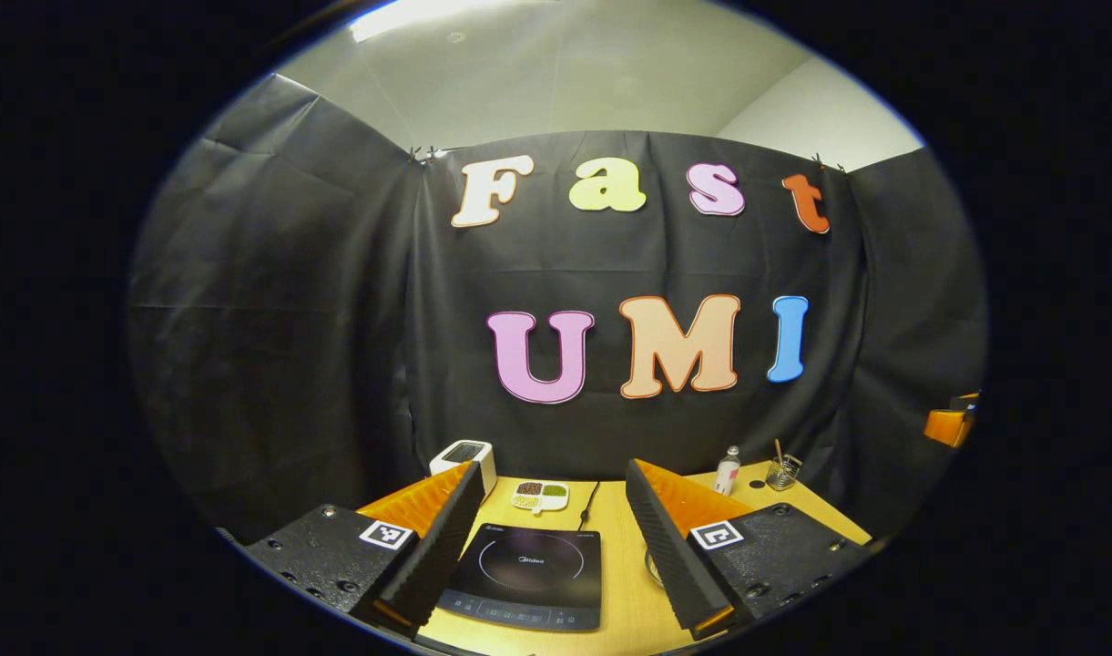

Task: First push the handle of the pot to place it horizontally, then grasp the pot with both hands and set it on the induction cooktop.

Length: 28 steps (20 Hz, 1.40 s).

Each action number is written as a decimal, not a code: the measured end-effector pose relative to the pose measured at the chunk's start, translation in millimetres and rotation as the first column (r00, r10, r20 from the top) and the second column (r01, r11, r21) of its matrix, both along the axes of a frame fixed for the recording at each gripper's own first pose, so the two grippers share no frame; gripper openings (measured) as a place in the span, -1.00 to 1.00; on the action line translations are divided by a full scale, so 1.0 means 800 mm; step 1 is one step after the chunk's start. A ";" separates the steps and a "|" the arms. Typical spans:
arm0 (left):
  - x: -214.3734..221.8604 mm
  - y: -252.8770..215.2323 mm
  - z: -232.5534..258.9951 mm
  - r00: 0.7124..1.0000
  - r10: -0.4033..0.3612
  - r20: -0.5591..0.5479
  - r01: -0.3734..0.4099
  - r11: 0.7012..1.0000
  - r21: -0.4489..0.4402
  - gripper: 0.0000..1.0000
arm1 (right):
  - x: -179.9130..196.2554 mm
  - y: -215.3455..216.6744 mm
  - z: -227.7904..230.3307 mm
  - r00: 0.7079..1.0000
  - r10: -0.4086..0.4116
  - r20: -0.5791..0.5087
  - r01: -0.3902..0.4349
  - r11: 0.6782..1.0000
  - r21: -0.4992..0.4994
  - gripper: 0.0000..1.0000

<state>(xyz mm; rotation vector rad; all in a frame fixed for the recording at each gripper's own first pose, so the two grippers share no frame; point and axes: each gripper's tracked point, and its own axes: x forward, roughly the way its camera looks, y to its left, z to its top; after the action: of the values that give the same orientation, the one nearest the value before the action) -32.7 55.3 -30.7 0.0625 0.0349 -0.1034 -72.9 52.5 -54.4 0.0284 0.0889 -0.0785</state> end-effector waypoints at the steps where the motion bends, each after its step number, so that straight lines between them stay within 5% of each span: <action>1: 0.000 0.004 -0.001 1.000 0.004 0.001 -0.004 1.000 -0.003 0.83 | 0.001 0.002 -0.006 1.000 0.001 -0.010 -0.001 1.000 0.004 1.00; 5: 0.004 0.011 -0.010 1.000 -0.002 -0.014 0.002 1.000 -0.010 0.83 | 0.006 0.019 -0.031 0.998 0.029 -0.058 -0.027 0.999 0.033 0.97; 7: 0.005 0.014 -0.011 1.000 -0.002 -0.016 0.002 1.000 -0.002 0.83 | 0.012 0.024 -0.044 0.996 0.042 -0.084 -0.037 0.998 0.051 0.70; 12: 0.021 0.012 -0.016 1.000 0.005 -0.018 -0.005 1.000 0.025 0.83 | 0.030 0.021 -0.087 0.984 0.029 -0.178 -0.017 0.997 0.069 -0.98; 20: 0.080 -0.011 -0.022 0.999 0.045 -0.003 -0.045 0.999 -0.005 0.83 | 0.081 0.032 -0.204 0.902 0.111 -0.417 -0.023 0.977 0.210 -0.94; 28: 0.136 -0.045 -0.045 0.994 0.100 -0.036 -0.098 0.994 0.046 0.91 | 0.100 0.059 -0.341 0.707 0.274 -0.652 0.025 0.912 0.410 -0.94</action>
<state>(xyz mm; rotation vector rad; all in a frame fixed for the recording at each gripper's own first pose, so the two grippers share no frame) 76.4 19.6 -66.4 0.1032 0.0788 -0.0043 7.3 99.6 -327.6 0.4021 0.8838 0.0766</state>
